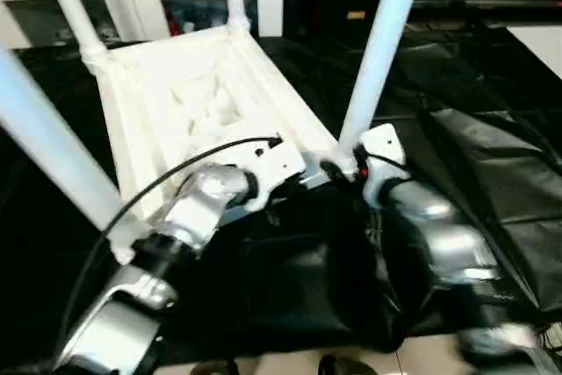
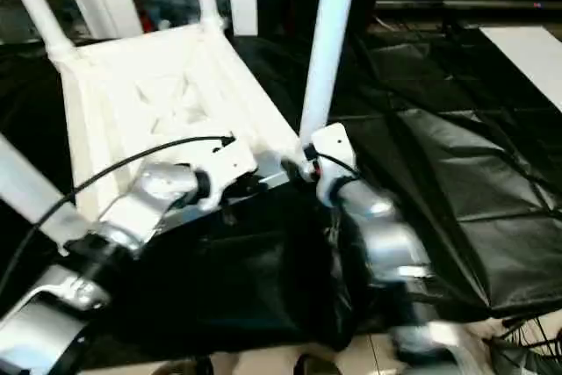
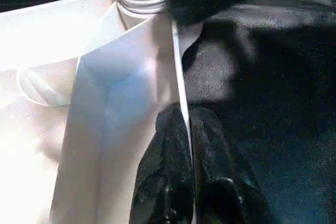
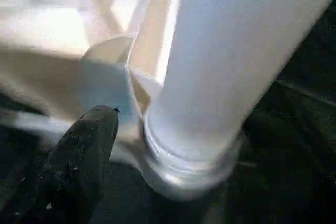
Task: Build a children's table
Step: Rotate leg to tighten
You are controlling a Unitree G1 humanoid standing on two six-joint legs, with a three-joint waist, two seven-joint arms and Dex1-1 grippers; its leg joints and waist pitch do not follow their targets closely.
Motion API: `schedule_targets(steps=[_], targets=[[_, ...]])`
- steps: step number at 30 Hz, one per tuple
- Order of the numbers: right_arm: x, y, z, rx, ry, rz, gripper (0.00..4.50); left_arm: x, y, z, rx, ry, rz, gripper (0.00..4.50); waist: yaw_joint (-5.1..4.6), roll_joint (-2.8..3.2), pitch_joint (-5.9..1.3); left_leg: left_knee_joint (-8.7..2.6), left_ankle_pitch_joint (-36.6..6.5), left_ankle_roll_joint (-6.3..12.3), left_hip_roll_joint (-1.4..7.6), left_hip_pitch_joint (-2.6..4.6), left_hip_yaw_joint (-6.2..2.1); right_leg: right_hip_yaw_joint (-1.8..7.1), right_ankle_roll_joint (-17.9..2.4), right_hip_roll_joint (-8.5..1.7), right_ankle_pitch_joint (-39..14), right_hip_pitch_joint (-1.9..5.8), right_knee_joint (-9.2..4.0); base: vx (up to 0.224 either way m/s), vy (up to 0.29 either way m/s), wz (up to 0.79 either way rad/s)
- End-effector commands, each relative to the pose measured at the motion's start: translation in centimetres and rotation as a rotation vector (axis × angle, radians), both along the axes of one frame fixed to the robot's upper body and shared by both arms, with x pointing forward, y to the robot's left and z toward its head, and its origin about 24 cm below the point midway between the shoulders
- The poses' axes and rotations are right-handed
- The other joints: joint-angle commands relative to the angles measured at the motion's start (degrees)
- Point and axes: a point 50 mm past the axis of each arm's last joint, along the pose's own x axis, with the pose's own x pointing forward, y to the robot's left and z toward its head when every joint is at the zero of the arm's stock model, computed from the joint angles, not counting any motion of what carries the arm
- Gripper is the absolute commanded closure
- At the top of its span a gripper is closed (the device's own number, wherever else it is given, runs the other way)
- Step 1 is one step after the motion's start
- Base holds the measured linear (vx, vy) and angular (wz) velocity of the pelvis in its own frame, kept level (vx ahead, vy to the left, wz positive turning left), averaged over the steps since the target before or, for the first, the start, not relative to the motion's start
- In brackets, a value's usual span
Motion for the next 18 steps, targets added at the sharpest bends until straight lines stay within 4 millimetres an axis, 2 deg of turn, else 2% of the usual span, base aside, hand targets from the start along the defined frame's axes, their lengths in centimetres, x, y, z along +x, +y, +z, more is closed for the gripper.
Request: schedule_targets(steps=[1,3,4,5,6,7,9,10,11,13,15,18], targets=[[-0.6,-0.4,0.4,-0.016,0.014,0.087,0.39,-1.3,1.8,-2.7,0.097,0.1,-0.048,4.5,0.22,-0.42,-3.35,-3.53,-11.9,3.19,2.84,0.2,-1.45,2.47,-10.5,-3.75,-14.3,2.33,-4.02,0.0,0.0,0.0],[-1.0,-1.1,0.7,-0.04,0.01,0.156,0.39,-2.3,2.2,-2.7,0.096,0.136,-0.152,4.5,0.17,-0.21,-3.36,-3.44,-11.6,3.33,2.82,0.28,-1.43,2.42,-11.2,-3.65,-13.6,2.28,-4.0,0.0,0.0,0.0],[-1.4,-1.5,0.9,-0.052,0.008,0.211,0.39,-3.1,2.6,-2.7,0.088,0.17,-0.239,4.5,0.2,-0.13,-3.48,-3.24,-10.0,3.92,3.05,0.3,-1.34,2.52,-12.6,-3.57,-9.4,2.34,-3.37,0.0,0.0,0.0],[-1.7,-1.7,1.1,-0.055,0.013,0.242,0.39,-3.7,2.8,-2.6,0.085,0.188,-0.294,4.5,0.34,0.01,-3.52,-3.24,-9.9,4.16,3.22,0.48,-1.34,2.52,-13.4,-3.7,-8.2,2.27,-3.36,0.0,0.0,0.0],[-2.0,-1.9,1.2,-0.059,0.021,0.279,0.39,-4.1,3.1,-2.5,0.086,0.204,-0.324,4.5,0.21,-0.27,-3.71,-2.99,-7.8,5.04,3.18,0.25,-1.29,2.47,-14.4,-3.47,-3.5,2.66,-2.6,0.0,0.0,0.0],[-2.2,-2.0,1.2,-0.066,0.028,0.312,0.39,-4.2,3.3,-2.4,0.089,0.208,-0.338,4.5,0.25,-0.02,-3.75,-2.85,-6.0,6.06,3.21,0.57,-1.12,2.44,-15.6,-3.24,0.7,2.48,-2.18,0.0,0.0,0.0],[-2.7,-2.2,1.1,-0.083,0.06,0.352,0.39,-4.4,3.8,-2.2,0.1,0.209,-0.339,4.5,0.34,0.07,-3.77,-2.58,-4.4,7.25,3.23,0.62,-0.99,2.4,-17.0,-3.28,4.3,2.58,-1.81,0.0,0.0,0.0],[-2.9,-2.3,1.0,-0.094,0.078,0.374,0.39,-4.4,4.1,-2.1,0.11,0.208,-0.342,4.5,0.43,-0.2,-3.67,-2.55,-4.1,7.79,3.27,0.58,-0.97,2.35,-17.3,-3.32,4.5,2.65,-1.73,0.0,0.0,0.0],[-3.2,-2.1,0.9,-0.091,0.091,0.404,0.39,-4.5,4.3,-2.0,0.108,0.214,-0.351,4.5,0.43,-0.15,-3.56,-2.61,-4.4,7.86,3.31,0.6,-0.92,2.34,-17.3,-3.31,3.6,2.59,-1.83,0.0,0.0,0.0],[-3.5,-1.9,0.9,-0.081,0.103,0.439,0.39,-4.7,4.4,-1.9,0.104,0.219,-0.362,4.5,0.51,-0.29,-3.33,-2.78,-6.6,6.98,3.4,0.68,-0.9,2.37,-16.9,-3.52,-1.3,2.53,-2.22,0.0,0.0,0.0],[-3.7,-1.6,1.0,-0.07,0.108,0.467,0.39,-4.8,4.6,-1.7,0.099,0.227,-0.38,4.5,0.51,-0.3,-3.22,-2.91,-8.0,6.13,3.43,0.75,-0.95,2.44,-16.4,-3.59,-4.0,2.45,-2.45,0.0,0.0,0.0],[-3.7,-1.2,1.0,-0.058,0.107,0.495,0.39,-5.2,4.8,-1.5,0.092,0.245,-0.417,4.5,0.47,-0.21,-3.23,-2.98,-8.8,5.12,3.4,0.79,-0.98,2.49,-16.0,-3.59,-5.7,2.36,-2.51,0.0,0.0,0.0]])
